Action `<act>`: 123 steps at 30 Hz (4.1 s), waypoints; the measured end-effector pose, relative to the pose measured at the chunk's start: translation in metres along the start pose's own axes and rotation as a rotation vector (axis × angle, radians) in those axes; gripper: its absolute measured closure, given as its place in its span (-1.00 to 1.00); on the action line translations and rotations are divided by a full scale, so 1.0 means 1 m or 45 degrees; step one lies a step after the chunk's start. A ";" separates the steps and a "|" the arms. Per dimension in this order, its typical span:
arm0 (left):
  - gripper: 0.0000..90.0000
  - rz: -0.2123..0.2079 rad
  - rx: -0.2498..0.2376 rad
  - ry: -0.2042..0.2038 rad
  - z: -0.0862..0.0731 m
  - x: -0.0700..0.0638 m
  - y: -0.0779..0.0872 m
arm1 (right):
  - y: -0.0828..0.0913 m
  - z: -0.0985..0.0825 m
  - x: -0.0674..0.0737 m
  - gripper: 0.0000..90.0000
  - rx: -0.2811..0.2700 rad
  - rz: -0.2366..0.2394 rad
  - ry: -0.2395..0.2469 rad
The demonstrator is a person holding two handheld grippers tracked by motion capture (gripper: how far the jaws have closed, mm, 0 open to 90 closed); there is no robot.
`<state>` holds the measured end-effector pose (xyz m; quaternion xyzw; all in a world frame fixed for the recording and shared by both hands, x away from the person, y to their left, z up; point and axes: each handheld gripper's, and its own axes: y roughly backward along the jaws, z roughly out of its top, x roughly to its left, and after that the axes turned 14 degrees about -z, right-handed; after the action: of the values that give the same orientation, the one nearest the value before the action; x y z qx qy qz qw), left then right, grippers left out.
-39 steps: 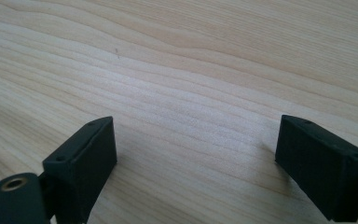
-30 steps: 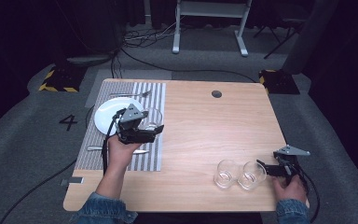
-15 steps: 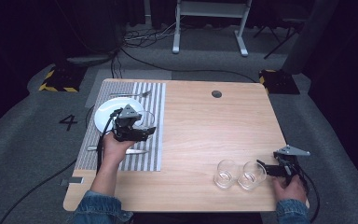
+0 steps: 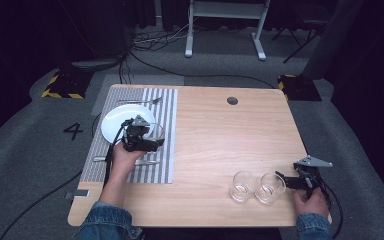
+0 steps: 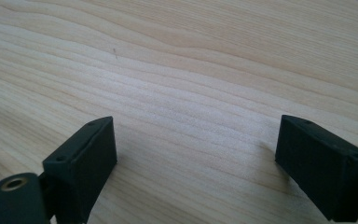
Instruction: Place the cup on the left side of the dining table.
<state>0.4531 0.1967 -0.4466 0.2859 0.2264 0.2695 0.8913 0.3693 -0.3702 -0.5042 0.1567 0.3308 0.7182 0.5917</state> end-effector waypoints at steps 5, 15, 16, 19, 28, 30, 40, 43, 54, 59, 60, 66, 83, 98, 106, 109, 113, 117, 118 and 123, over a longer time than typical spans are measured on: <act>-0.56 0.017 0.006 0.026 -0.002 0.005 -0.006 | 0.000 0.000 0.000 -0.72 0.000 0.000 0.000; -0.56 0.059 0.054 0.071 -0.009 0.011 -0.011 | 0.000 0.000 0.000 -0.72 0.000 0.000 0.000; -0.56 0.057 0.055 0.075 -0.009 0.012 -0.010 | 0.000 0.000 0.000 -0.72 0.000 0.000 0.000; -0.59 0.049 0.060 0.078 -0.009 0.012 -0.009 | 0.000 0.000 0.000 -0.72 0.000 0.000 0.000; -0.68 0.058 -0.015 0.090 -0.006 0.005 0.003 | 0.000 0.000 0.000 -0.72 0.000 0.000 0.000; -0.72 0.064 -0.070 0.098 -0.005 0.003 0.011 | 0.000 0.000 0.000 -0.72 0.000 0.000 0.000; -1.00 0.114 -0.132 0.054 -0.010 -0.018 0.039 | 0.000 0.000 0.000 -0.72 0.000 0.000 0.000; -1.00 0.117 -0.158 0.044 -0.014 -0.023 0.049 | 0.000 0.000 0.000 -0.72 0.000 0.000 0.000; -1.00 0.170 -0.231 0.078 -0.046 -0.041 0.093 | 0.000 0.000 0.000 -0.72 0.000 0.002 0.001; -1.00 0.203 -0.246 0.083 -0.055 -0.048 0.102 | 0.000 0.000 0.000 -0.72 0.000 0.001 0.001; -1.00 0.202 -0.237 0.087 -0.057 -0.049 0.105 | 0.000 0.000 0.000 -0.72 -0.001 0.001 0.001; -1.00 0.192 -0.212 0.111 -0.068 -0.054 0.114 | 0.000 0.000 0.000 -0.72 -0.001 0.001 0.002; -1.00 0.129 0.007 0.207 -0.113 -0.057 0.109 | 0.000 0.000 0.000 -0.72 -0.001 0.002 0.003; -1.00 0.141 0.140 0.246 -0.144 -0.058 0.085 | 0.000 0.000 0.000 -0.72 -0.001 0.002 0.003; -1.00 0.187 0.154 0.253 -0.149 -0.057 0.077 | 0.000 0.000 0.000 -0.72 -0.003 0.007 0.006; -1.00 0.204 0.132 0.256 -0.154 -0.057 0.073 | 0.000 0.000 0.000 -0.72 -0.003 0.008 0.007; -1.00 0.272 0.075 0.200 -0.160 -0.059 0.068 | 0.000 0.000 0.000 -0.72 -0.003 0.008 0.007; -1.00 0.275 0.074 0.199 -0.160 -0.059 0.068 | 0.000 0.000 0.000 -0.72 -0.003 0.009 0.009; -1.00 0.275 0.075 0.199 -0.160 -0.059 0.068 | 0.000 0.000 0.000 -0.72 -0.003 0.009 0.008; -1.00 0.274 0.075 0.199 -0.160 -0.059 0.068 | 0.000 0.000 0.000 -0.72 -0.003 0.009 0.008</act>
<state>0.2958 0.2691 -0.5062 0.3126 0.2709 0.3784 0.8281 0.3694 -0.3698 -0.5042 0.1548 0.3314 0.7213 0.5882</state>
